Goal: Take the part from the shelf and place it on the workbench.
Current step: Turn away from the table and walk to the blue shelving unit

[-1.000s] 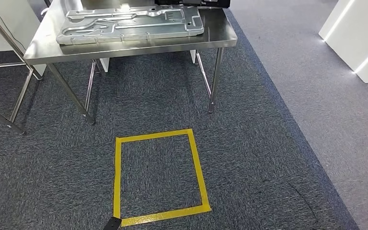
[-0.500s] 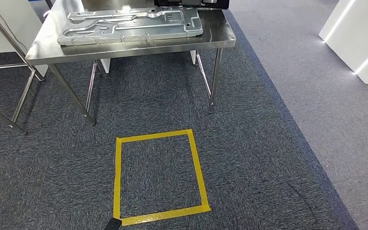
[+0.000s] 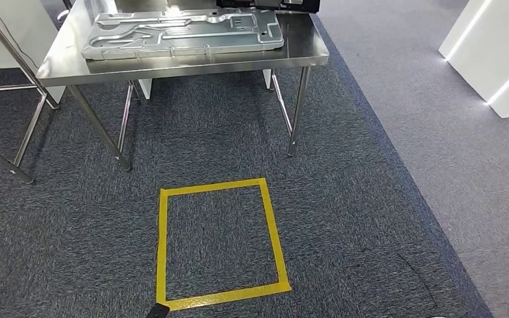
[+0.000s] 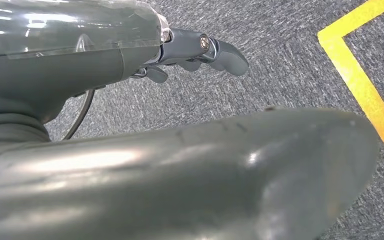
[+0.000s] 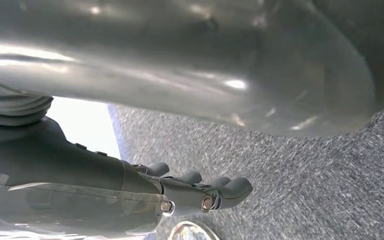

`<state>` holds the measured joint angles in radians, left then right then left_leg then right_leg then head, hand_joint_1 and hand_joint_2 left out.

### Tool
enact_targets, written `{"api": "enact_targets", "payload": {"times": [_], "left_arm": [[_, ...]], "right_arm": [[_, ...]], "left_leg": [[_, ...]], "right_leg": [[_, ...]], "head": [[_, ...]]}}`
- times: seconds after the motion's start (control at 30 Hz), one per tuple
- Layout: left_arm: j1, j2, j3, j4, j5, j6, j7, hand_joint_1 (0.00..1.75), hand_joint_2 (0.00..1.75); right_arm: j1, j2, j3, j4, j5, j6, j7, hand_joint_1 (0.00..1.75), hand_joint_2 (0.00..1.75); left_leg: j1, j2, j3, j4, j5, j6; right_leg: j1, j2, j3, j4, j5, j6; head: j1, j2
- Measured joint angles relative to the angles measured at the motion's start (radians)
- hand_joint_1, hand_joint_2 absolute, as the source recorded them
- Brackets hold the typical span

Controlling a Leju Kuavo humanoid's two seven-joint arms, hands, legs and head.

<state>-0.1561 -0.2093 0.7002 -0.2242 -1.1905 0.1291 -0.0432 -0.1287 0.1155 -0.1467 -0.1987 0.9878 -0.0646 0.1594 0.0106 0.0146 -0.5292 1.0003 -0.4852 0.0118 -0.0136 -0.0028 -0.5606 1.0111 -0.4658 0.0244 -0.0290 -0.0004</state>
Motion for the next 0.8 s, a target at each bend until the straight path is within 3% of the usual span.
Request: {"api": "enact_targets", "payload": {"times": [0.03,0.07,0.17,0.2,0.23,0.3,0.33,0.37,0.43,0.5,0.57,0.63,0.7,0.73,0.8], "left_arm": [[0.0,0.0,0.0,0.0,0.0,0.0,0.0,0.0,0.0],[0.0,0.0,0.0,0.0,0.0,0.0,-0.001,0.0,0.0],[0.005,0.0,-0.001,0.001,-0.001,0.0,-0.001,0.0,0.0],[0.008,0.0,-0.001,0.001,-0.002,0.0,-0.001,0.0,0.0],[0.01,0.0,-0.001,0.002,-0.004,0.0,-0.001,0.0,0.0],[0.01,0.0,-0.001,0.003,-0.008,-0.001,-0.001,0.0,0.0],[0.01,0.0,-0.002,0.003,-0.008,-0.001,-0.001,0.0,0.0],[0.008,0.0,-0.002,0.003,-0.009,-0.002,-0.002,0.0,0.0],[0.007,0.001,-0.002,0.003,-0.011,-0.003,-0.002,0.0,0.0],[0.009,0.001,-0.002,0.004,-0.013,-0.004,-0.002,0.0,0.0],[0.01,0.002,-0.002,0.004,-0.015,-0.005,-0.003,0.0,0.0],[0.009,0.004,-0.002,0.004,-0.015,-0.006,-0.006,0.0,0.0],[0.012,0.008,-0.002,0.004,-0.015,-0.008,-0.01,0.0,0.0],[0.014,0.01,-0.002,0.004,-0.016,-0.009,-0.013,0.0,0.0],[0.017,0.014,-0.002,0.004,-0.017,-0.009,-0.016,0.0,0.0]], "right_arm": [[0.0,0.0,0.004,0.0,0.004,0.0,0.0,0.0,0.0],[0.0,0.0,0.008,0.0,0.008,0.0,0.0,0.0,0.44],[0.0,0.0,0.016,0.0,0.019,0.001,-0.001,0.0,1.75],[-0.002,0.0,0.019,0.0,0.022,0.002,-0.001,0.0,1.75],[-0.003,0.0,0.021,0.0,0.023,0.002,-0.001,0.0,1.75],[-0.004,-0.001,0.026,0.0,0.023,0.002,-0.001,0.0,1.75],[-0.002,-0.001,0.027,0.0,0.023,0.001,-0.001,0.0,1.75],[-0.001,0.0,0.028,0.0,0.023,0.0,-0.001,0.0,1.75],[-0.002,0.0,0.028,0.0,0.023,-0.002,-0.002,0.0,1.75],[-0.007,0.0,0.028,0.0,0.025,-0.004,-0.004,0.0,1.75],[-0.01,0.001,0.028,0.0,0.028,-0.005,-0.005,0.0,1.75],[-0.011,0.001,0.028,0.0,0.031,-0.005,-0.005,0.0,1.75],[-0.013,0.001,0.028,0.0,0.034,-0.005,-0.006,0.0,1.75],[-0.015,0.001,0.028,0.0,0.036,-0.005,-0.006,0.0,1.75],[-0.019,0.002,0.028,-0.001,0.039,-0.005,-0.006,0.0,1.75]], "left_leg": [[0.003,-0.001,0.002,-0.009,0.007,0.005],[0.007,-0.003,0.004,-0.017,0.014,0.009],[0.008,-0.011,-0.004,-0.02,0.023,0.013],[0.009,-0.016,-0.006,-0.018,0.024,0.012],[0.01,-0.023,-0.008,-0.016,0.024,0.01],[0.014,-0.043,-0.011,-0.006,0.021,0.001],[0.015,-0.053,-0.015,0.001,0.019,-0.006],[0.015,-0.063,-0.021,0.009,0.018,-0.014],[0.013,-0.078,-0.034,0.015,0.02,-0.029],[0.017,-0.087,-0.04,0.015,0.022,-0.041],[0.018,-0.065,-0.061,0.056,-0.005,-0.047],[0.017,-0.035,-0.117,0.177,-0.07,-0.048],[0.017,-0.027,-0.168,0.294,-0.113,-0.049],[0.017,-0.025,-0.172,0.308,-0.109,-0.047],[0.014,-0.017,-0.128,0.228,-0.057,-0.038]], "right_leg": [[0.0,0.0,-0.005,0.012,-0.012,0.004],[0.0,0.0,-0.018,0.042,-0.036,0.007],[-0.003,0.002,-0.096,0.222,-0.131,0.016],[-0.005,0.002,-0.109,0.258,-0.138,0.019],[-0.008,0.002,-0.103,0.257,-0.126,0.021],[-0.017,0.014,-0.042,0.146,-0.063,0.026],[-0.021,0.034,-0.009,0.082,-0.042,0.027],[-0.023,0.052,0.013,0.036,-0.031,0.023],[-0.02,0.072,0.021,0.013,-0.037,0.009],[-0.019,0.055,0.019,0.011,-0.034,-0.01],[-0.018,0.033,0.02,0.006,-0.03,-0.027],[-0.012,0.008,0.02,0.005,-0.029,-0.038],[-0.004,-0.015,0.019,0.005,-0.03,-0.042],[0.0,-0.026,0.019,0.006,-0.031,-0.043],[0.005,-0.046,0.022,0.006,-0.033,-0.044]], "head": [[0.0,0.0],[0.0,0.0],[0.0,0.0],[0.0,0.0],[0.0,0.0],[0.0,0.0],[0.0,0.0],[0.0,0.0],[0.0,0.0],[-0.001,0.0],[-0.001,0.0],[-0.001,0.0],[-0.001,0.0],[-0.001,0.0],[-0.001,0.0]]}}
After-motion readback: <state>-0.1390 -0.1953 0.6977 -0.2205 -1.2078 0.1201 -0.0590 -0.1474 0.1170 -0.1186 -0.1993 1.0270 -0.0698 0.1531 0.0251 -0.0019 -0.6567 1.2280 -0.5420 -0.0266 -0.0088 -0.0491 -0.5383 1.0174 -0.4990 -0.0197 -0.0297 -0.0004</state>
